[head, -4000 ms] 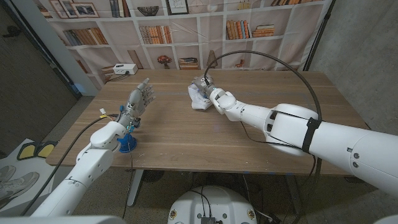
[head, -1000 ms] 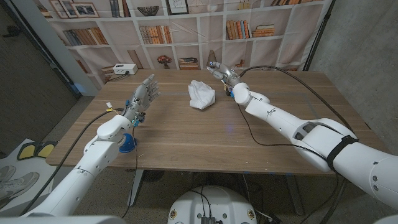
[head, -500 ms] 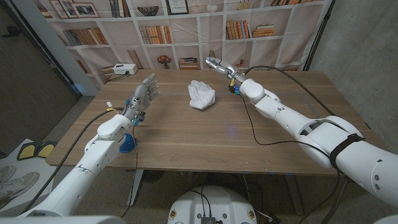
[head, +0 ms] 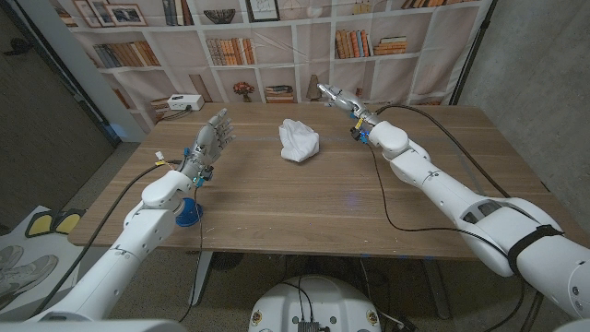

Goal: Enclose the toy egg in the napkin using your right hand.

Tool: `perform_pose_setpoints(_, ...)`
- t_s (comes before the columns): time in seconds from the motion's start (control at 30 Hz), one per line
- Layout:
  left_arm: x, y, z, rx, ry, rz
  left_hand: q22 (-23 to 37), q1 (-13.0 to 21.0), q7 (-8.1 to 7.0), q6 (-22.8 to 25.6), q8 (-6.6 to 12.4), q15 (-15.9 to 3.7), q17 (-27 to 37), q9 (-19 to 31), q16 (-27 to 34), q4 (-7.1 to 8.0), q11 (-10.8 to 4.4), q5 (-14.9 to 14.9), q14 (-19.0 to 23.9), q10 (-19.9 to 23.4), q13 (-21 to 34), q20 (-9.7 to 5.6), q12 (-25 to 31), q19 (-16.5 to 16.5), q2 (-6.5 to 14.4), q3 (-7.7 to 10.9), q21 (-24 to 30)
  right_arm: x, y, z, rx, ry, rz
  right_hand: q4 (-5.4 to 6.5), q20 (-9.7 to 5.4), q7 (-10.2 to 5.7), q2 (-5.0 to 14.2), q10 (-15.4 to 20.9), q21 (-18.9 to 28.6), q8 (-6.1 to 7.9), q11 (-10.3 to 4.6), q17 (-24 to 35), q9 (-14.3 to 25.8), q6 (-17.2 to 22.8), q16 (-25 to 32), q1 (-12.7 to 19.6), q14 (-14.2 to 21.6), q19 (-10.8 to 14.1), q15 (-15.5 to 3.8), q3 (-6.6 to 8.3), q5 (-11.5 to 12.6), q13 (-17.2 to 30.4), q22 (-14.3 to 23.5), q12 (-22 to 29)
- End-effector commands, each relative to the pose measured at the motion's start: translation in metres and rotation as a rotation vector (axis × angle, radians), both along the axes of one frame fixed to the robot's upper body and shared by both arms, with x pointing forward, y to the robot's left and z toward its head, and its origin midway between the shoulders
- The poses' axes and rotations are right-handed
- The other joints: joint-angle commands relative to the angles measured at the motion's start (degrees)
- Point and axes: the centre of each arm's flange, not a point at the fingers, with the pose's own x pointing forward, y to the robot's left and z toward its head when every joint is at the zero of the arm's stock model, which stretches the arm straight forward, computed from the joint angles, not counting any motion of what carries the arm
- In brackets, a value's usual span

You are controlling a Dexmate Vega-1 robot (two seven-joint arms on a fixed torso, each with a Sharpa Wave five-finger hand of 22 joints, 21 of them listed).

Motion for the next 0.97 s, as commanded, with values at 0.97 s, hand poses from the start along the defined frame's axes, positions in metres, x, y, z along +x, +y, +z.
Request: perform_pose_setpoints(0.97, 0.044, 0.015, -0.008, 0.036, 0.036, -0.120, 0.1, 0.6, -0.02, -0.2, 0.04, 0.17, 0.0, 0.1, 0.2, -0.08, 0.06, 0.6, -0.3, -0.4, 0.0, 0.45, 0.3, 0.1, 0.6, 0.06, -0.1, -0.065, -0.086, -0.096, 0.391, 0.200, -0.208, -1.98, 1.12, 2.92, 0.37, 3.1, -3.7, 1.08, 0.98, -4.1, -0.2, 5.5, 0.3, -0.7, 0.8, -2.2, -1.59, -0.21, 0.5, -0.6, 0.1, 0.9)
